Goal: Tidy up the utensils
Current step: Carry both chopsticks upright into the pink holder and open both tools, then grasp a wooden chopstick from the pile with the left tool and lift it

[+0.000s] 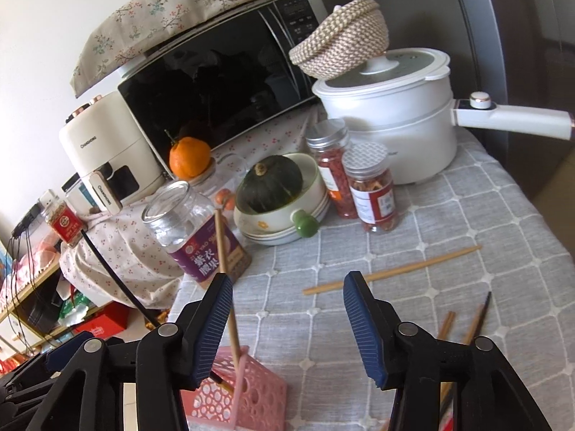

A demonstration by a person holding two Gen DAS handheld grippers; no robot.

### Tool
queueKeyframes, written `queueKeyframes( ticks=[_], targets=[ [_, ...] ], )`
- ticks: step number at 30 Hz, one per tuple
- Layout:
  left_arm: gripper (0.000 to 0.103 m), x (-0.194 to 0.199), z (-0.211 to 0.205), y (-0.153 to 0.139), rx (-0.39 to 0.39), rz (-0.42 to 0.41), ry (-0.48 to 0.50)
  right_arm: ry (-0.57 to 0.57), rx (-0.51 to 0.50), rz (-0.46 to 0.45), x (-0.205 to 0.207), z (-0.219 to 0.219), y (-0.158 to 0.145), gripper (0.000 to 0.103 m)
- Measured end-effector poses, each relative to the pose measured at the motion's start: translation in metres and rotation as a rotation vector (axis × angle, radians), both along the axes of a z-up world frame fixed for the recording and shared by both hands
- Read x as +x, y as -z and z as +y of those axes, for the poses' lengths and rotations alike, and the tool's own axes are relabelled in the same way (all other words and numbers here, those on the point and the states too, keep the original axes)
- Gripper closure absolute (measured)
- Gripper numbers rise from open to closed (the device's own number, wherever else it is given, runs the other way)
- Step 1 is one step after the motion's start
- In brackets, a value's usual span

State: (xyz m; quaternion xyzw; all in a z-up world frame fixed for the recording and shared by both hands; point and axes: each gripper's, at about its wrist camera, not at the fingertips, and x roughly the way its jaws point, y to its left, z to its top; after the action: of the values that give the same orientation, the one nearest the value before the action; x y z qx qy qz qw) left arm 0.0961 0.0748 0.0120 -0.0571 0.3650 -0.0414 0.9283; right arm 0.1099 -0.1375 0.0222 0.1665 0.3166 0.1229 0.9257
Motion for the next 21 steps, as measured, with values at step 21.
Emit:
queueKeyframes(
  ticks=[21],
  targets=[
    [0.020,-0.020,-0.085,0.009,0.053,0.092,0.143,0.072,-0.126,0.217,-0.031,-0.082,0.026,0.022]
  ],
)
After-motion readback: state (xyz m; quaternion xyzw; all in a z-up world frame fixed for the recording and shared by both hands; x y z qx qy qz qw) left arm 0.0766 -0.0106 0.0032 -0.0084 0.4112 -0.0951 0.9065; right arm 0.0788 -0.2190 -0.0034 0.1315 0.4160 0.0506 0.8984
